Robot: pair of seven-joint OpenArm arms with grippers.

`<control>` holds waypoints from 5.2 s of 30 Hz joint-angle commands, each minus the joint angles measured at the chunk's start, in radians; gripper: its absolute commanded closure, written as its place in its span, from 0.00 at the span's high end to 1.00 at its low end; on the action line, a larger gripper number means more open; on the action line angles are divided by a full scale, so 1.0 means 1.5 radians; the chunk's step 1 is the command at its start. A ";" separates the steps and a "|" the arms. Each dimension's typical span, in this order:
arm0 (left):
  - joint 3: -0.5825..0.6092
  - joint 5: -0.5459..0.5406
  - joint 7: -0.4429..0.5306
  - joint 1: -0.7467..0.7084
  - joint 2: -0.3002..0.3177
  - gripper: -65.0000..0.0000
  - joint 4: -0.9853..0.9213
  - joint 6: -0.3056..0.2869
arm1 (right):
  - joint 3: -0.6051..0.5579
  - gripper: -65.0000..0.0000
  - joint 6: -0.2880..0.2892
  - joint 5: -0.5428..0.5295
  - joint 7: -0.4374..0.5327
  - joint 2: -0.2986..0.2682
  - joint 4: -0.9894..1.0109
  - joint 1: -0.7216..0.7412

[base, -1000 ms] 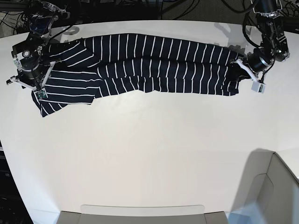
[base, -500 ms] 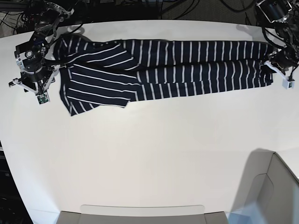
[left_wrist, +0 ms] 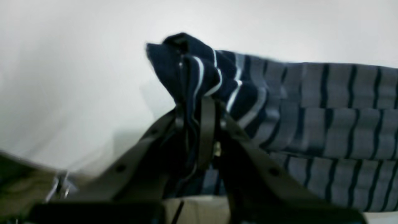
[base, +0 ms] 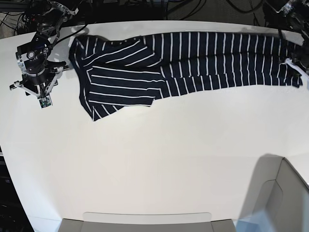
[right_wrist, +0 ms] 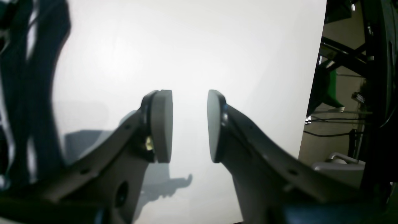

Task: Fold the T-shirt properly
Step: 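Grasp the strip end with the left gripper and fold it toward the right gripper, then grasp the sleeve end with the right gripper and fold it inward, then lift the strip end with the right gripper and fold it toward the left gripper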

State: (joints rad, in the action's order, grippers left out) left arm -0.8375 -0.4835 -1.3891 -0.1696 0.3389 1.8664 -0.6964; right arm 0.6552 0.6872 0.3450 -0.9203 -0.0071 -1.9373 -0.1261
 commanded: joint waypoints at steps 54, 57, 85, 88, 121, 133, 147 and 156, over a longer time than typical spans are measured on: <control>0.303 -0.295 0.001 -0.028 -0.210 0.28 0.108 0.224 | 0.060 0.30 0.007 -0.203 0.003 0.062 -0.013 0.004; 0.302 -0.295 0.001 -0.042 -0.194 0.28 0.108 0.224 | 0.073 0.30 0.007 -0.234 -0.039 0.073 -0.013 0.008; 0.303 -0.292 0.001 -0.051 -0.175 0.28 0.100 0.224 | 0.067 0.30 0.007 -0.414 -0.306 -0.010 0.300 0.083; 0.303 -0.292 0.001 -0.051 -0.175 0.28 0.097 0.224 | 0.014 0.30 0.007 -0.436 -0.313 -0.006 0.300 0.085; 0.298 -0.293 0.001 -0.063 -0.175 0.28 0.098 0.224 | -0.055 0.00 0.007 -0.441 -0.310 -0.032 0.370 0.178; 0.296 -0.294 0.005 -0.093 -0.175 0.28 0.099 0.224 | 0.056 0.00 0.007 -0.445 -0.310 -0.177 0.526 0.275; 0.243 -0.293 0.006 -0.135 -0.140 0.28 0.098 0.224 | 0.063 0.00 0.007 -0.439 -0.317 -0.096 0.310 0.211; 0.244 -0.294 0.002 -0.132 -0.142 0.28 0.098 0.224 | 0.069 0.20 0.007 -0.418 -0.316 -0.101 0.339 0.179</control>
State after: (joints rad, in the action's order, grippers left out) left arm -0.4694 -0.9058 -1.3872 -0.3683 0.1181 1.9980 -0.3592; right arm 0.7567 0.6872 -0.2722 -1.3914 -0.1429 -1.4128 0.1272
